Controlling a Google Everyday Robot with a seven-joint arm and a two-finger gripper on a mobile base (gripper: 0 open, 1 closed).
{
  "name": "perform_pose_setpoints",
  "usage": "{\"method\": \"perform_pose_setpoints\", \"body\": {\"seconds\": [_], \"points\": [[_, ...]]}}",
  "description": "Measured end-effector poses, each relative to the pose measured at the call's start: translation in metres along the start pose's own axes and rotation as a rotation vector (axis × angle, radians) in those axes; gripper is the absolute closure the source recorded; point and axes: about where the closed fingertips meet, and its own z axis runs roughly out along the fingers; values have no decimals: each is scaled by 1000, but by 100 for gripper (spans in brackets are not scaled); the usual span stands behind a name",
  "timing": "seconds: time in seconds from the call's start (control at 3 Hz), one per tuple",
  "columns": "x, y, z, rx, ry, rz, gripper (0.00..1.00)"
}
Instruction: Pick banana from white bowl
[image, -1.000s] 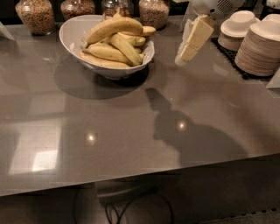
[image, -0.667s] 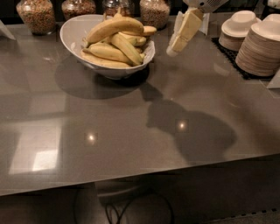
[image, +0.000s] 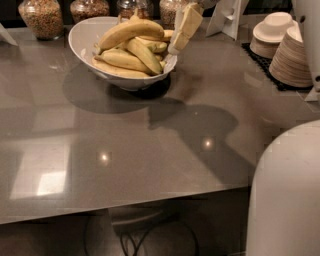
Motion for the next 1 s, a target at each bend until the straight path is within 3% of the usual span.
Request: {"method": "perform_pose_setpoints", "body": {"seconds": [0.33,0.67,1.0], "points": [[-2,-7,24,-49,-53,18,0],[-2,-10,45,-94,-125,75,0],[-5,-19,56,-97,-188,118,0]]}}
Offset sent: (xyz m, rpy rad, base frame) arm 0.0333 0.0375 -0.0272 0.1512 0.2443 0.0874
